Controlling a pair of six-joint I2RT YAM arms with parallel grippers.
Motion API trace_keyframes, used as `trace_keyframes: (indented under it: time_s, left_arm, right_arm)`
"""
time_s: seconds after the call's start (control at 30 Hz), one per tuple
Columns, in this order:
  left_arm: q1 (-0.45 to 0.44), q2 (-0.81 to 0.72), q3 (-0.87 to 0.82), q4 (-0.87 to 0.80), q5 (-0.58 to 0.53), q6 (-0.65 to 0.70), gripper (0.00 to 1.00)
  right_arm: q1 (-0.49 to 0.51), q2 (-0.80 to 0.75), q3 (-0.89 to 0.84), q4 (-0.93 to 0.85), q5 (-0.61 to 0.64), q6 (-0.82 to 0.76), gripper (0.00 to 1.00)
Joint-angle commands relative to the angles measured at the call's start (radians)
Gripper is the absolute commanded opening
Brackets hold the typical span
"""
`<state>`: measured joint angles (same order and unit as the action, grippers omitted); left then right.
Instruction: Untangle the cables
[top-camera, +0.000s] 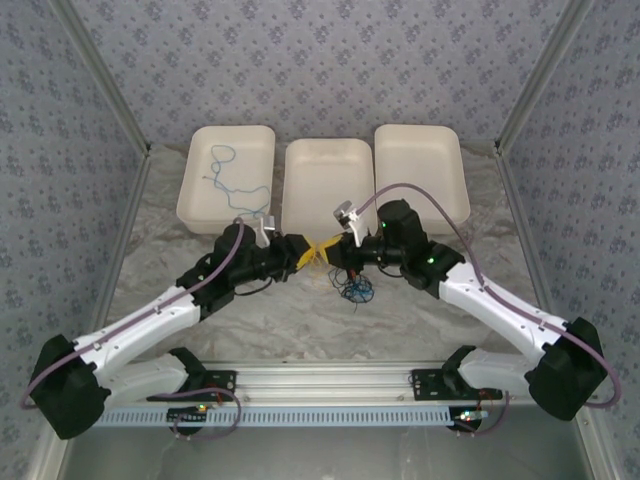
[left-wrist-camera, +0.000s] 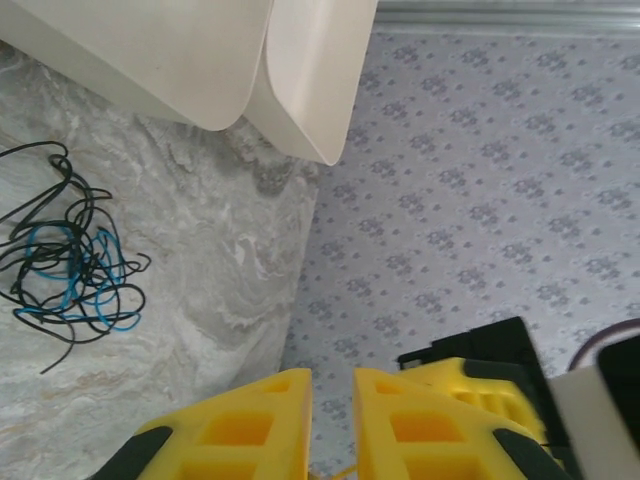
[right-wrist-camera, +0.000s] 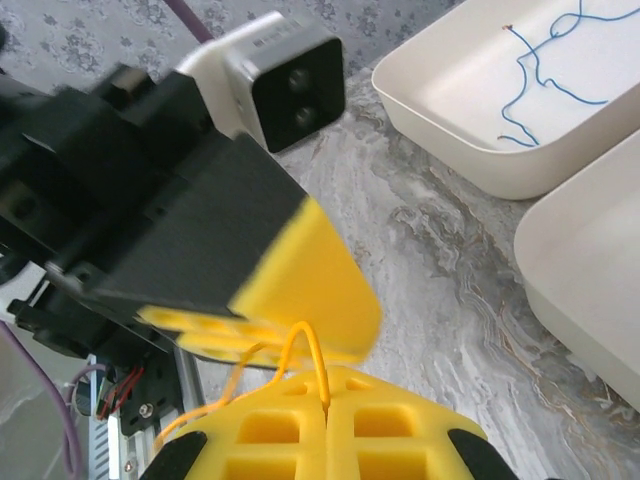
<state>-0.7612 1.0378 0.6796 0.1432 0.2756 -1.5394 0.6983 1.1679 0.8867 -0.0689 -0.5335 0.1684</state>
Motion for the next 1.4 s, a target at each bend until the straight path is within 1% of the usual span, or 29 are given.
trace_keyframes:
  time_s: [0.0, 0.07, 0.2, 0.27, 0.33, 0.47, 0.53, 0.73, 1.07, 1.17, 1.37]
  left_arm:
    - [-0.001, -0.045, -0.008, 0.036, -0.026, -0.088, 0.19]
    - [0.000, -0.051, -0.004, 0.021, -0.022, -0.091, 0.17]
    - [0.000, -0.045, 0.011, -0.032, -0.002, -0.093, 0.17]
    - [-0.001, -0.056, 0.011, -0.086, -0.017, -0.100, 0.21]
    - [0.005, -0.074, 0.001, -0.120, -0.041, -0.108, 0.27]
    - [0.021, -0.096, -0.007, -0.123, -0.058, -0.119, 0.36]
    - [0.023, -0.089, 0.001, -0.118, -0.048, -0.116, 0.37]
    - [0.024, -0.045, 0.013, -0.091, -0.014, -0.114, 0.35]
    - [0.022, -0.042, 0.019, -0.090, -0.016, -0.107, 0.34]
    - [0.014, -0.038, 0.018, -0.088, -0.015, -0.107, 0.27]
    - [0.011, -0.038, 0.012, -0.097, -0.019, -0.107, 0.20]
  right_arm:
    - [0.003, -0.034, -0.017, 0.042, 0.023, 0.002, 0.00]
    - [0.003, -0.034, -0.018, 0.047, 0.028, 0.001, 0.00]
    - [0.003, -0.045, -0.040, 0.104, 0.043, 0.017, 0.00]
    - [0.009, -0.063, -0.059, 0.144, 0.065, 0.020, 0.00]
    - [0.019, -0.076, -0.072, 0.167, 0.092, 0.013, 0.00]
    - [0.025, -0.075, -0.079, 0.178, 0.102, 0.007, 0.00]
    - [0.027, -0.067, -0.077, 0.178, 0.102, 0.004, 0.00]
    - [0.038, -0.041, -0.061, 0.181, 0.109, 0.002, 0.00]
    - [0.058, 0.006, -0.041, 0.182, 0.118, -0.004, 0.00]
    - [0.059, 0.010, -0.038, 0.194, 0.124, -0.001, 0.00]
    - [0.059, 0.030, -0.012, 0.198, 0.130, 0.003, 0.00]
